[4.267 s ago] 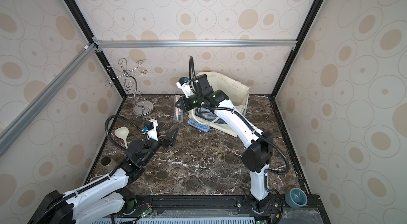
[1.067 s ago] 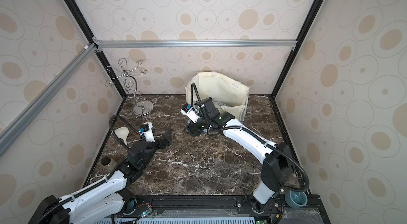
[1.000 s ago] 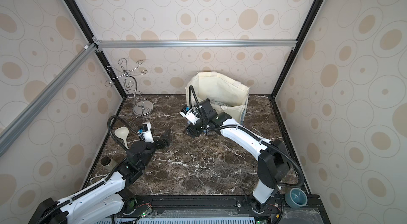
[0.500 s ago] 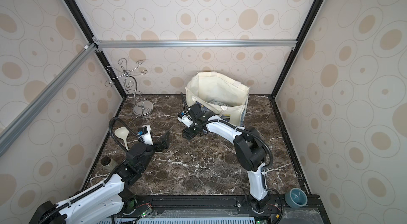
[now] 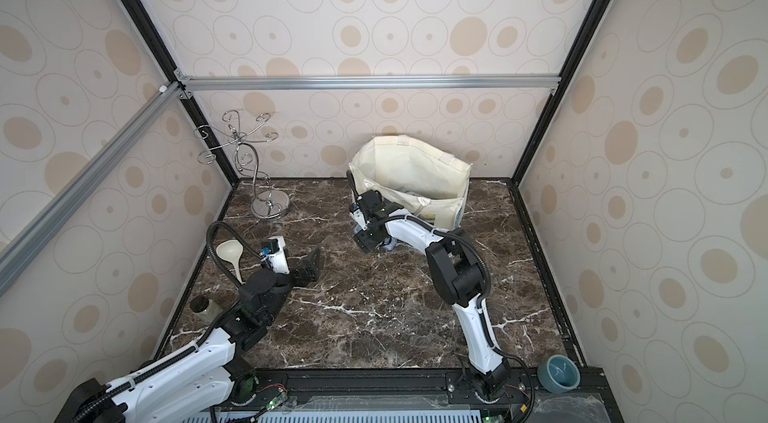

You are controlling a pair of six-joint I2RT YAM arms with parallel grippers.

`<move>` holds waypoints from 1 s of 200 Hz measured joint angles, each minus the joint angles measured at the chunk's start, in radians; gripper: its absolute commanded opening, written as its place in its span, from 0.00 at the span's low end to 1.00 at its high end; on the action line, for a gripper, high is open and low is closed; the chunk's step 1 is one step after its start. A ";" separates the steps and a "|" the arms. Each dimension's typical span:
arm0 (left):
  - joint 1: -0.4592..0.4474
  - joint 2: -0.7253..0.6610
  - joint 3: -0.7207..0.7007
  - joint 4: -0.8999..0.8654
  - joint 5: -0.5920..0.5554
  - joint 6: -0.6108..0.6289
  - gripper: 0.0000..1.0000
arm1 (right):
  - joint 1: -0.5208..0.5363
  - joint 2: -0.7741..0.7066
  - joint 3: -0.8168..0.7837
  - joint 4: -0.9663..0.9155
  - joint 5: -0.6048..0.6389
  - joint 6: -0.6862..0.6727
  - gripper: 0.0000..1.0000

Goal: Put the compass set into the canvas bag
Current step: Pick up the compass set at the center of the board.

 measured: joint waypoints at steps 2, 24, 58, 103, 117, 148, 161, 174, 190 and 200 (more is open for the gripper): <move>0.000 0.001 0.000 0.000 0.000 0.000 1.00 | -0.002 0.003 0.003 0.000 0.000 -0.002 0.83; 0.000 0.003 0.000 0.000 0.000 0.000 1.00 | -0.014 0.032 0.039 -0.015 0.015 -0.019 0.85; 0.000 0.004 -0.001 0.000 0.000 0.000 1.00 | -0.023 0.069 0.084 -0.035 0.012 -0.036 0.86; 0.000 0.005 -0.001 0.000 0.000 0.000 1.00 | -0.047 0.079 0.088 -0.045 -0.045 -0.047 0.84; 0.000 0.006 -0.001 0.000 0.000 0.000 1.00 | -0.050 0.085 0.088 -0.051 -0.068 -0.050 0.83; 0.000 0.006 -0.001 0.000 0.000 0.000 1.00 | -0.051 0.090 0.087 -0.047 -0.090 -0.058 0.81; 0.000 0.006 -0.001 0.000 0.000 0.000 1.00 | -0.051 0.090 0.082 -0.040 -0.097 -0.060 0.80; 0.000 0.006 -0.001 0.000 0.000 0.000 1.00 | -0.052 0.089 0.073 -0.026 -0.100 -0.066 0.79; 0.000 0.006 -0.001 0.000 0.000 0.000 1.00 | -0.051 0.082 0.053 0.002 -0.082 -0.064 0.82; 0.000 0.006 -0.001 0.000 0.000 0.000 1.00 | -0.049 0.080 0.047 0.016 -0.058 -0.063 0.83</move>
